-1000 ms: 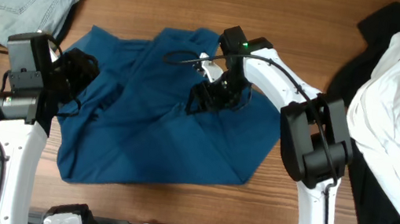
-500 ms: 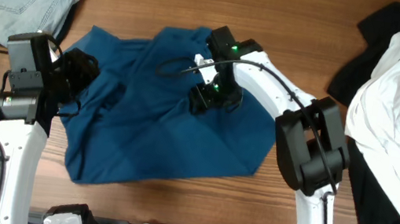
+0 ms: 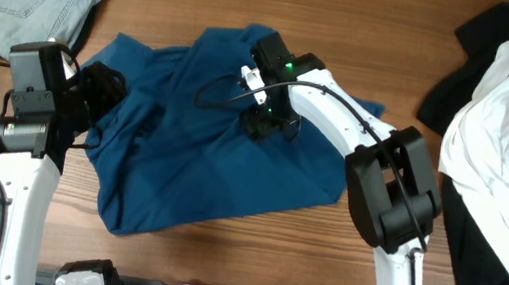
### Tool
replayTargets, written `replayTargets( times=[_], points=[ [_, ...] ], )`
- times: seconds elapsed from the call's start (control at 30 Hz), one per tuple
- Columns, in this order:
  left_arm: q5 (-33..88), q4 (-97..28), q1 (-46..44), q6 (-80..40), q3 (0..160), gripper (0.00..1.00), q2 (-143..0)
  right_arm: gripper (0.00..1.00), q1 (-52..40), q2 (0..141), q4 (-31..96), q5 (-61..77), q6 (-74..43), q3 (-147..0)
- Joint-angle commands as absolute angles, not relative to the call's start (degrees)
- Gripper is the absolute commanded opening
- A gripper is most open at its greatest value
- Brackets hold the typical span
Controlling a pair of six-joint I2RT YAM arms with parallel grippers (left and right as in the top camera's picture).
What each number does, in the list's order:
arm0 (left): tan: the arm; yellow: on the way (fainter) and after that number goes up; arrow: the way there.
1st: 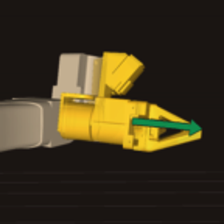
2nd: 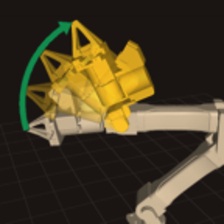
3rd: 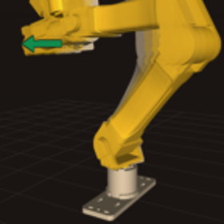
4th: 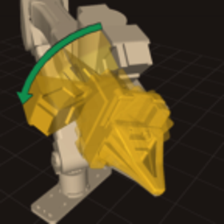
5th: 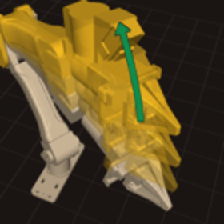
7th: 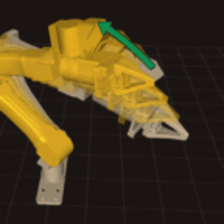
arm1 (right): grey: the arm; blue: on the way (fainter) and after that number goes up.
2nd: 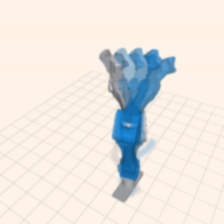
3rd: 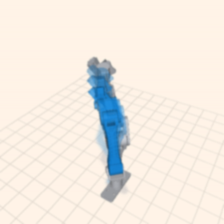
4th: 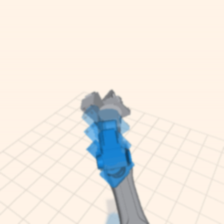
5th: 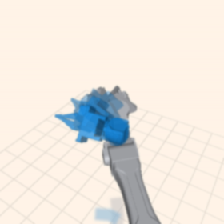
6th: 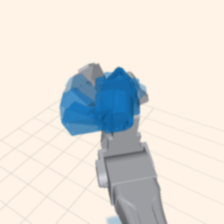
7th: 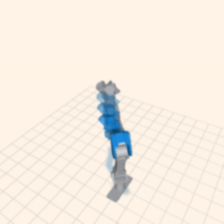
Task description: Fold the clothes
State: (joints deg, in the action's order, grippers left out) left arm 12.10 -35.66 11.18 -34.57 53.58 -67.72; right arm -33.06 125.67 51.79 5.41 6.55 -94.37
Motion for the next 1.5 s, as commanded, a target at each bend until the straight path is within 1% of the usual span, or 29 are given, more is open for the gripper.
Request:
replayTargets(
  times=[0.0,0.17,0.2,0.3,0.5,0.8,1.1,1.33,1.4,1.43,1.47],
  points=[
    [12.86,-35.62,10.92,-33.21,54.39,0.63,-67.83,0.84,-33.01,119.26,53.52,3.84,5.45,-93.91],
    [12.91,-35.59,10.92,-33.23,54.39,0.63,-67.83,0.85,-36.07,116.22,56.38,6.04,4.71,-93.91],
    [13.06,-35.59,10.92,-33.23,54.39,0.63,-67.83,0.86,-37.06,116.22,56.23,6.04,4.71,-93.91],
    [13.08,-35.57,10.92,-33.23,54.39,0.64,-67.83,0.95,-39.70,116.60,55.22,7.35,4.73,-93.91],
    [13.10,-35.59,10.92,-33.23,54.39,0.64,-67.83,0.99,-41.06,117.86,52.29,13.08,3.92,-93.91],
    [14.13,-35.64,10.92,-33.21,54.39,0.64,-67.83,0.99,-37.87,123.50,51.46,17.06,2.96,-93.89],
    [14.13,-35.62,10.92,-33.23,54.39,0.64,-67.83,0.99,-37.85,126.23,50.35,18.94,4.01,-93.89],
    [14.15,-35.66,10.92,-33.23,54.39,0.65,-67.83,0.99,-38.04,128.90,48.77,20.38,2.37,-93.89],
    [14.13,-35.66,10.74,-33.21,54.39,0.65,-67.83,0.96,-38.06,129.54,48.58,21.08,2.39,-93.89],
    [14.17,-35.64,10.70,-33.23,54.39,0.65,-67.83,0.89,-38.06,129.71,48.53,21.06,2.35,-93.89],
    [14.15,-35.64,10.70,-33.23,54.39,0.65,-67.83,0.72,-38.06,129.95,48.51,21.08,2.37,-93.89]
  ],
)
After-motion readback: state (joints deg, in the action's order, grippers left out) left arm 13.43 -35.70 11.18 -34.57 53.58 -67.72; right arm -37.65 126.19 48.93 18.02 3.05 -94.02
